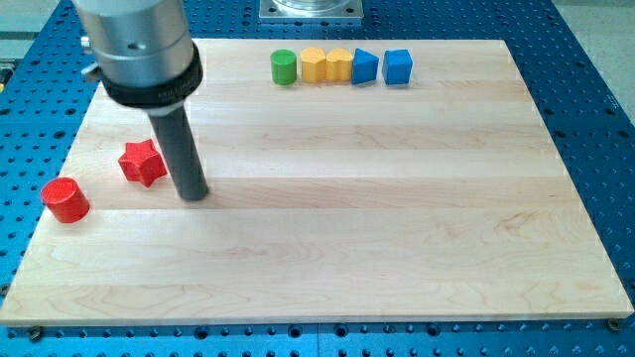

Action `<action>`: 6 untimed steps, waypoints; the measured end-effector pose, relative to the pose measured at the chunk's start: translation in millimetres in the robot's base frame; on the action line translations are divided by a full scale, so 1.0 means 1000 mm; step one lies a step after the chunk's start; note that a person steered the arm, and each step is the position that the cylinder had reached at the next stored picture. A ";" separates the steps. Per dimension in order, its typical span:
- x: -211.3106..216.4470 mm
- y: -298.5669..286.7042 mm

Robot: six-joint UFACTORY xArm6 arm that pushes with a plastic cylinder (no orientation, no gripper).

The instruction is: Slide the red circle to the left of the red star

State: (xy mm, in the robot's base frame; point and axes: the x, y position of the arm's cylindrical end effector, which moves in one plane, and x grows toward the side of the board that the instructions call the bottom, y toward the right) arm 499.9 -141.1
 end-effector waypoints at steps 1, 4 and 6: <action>0.060 -0.047; 0.035 -0.128; 0.028 -0.132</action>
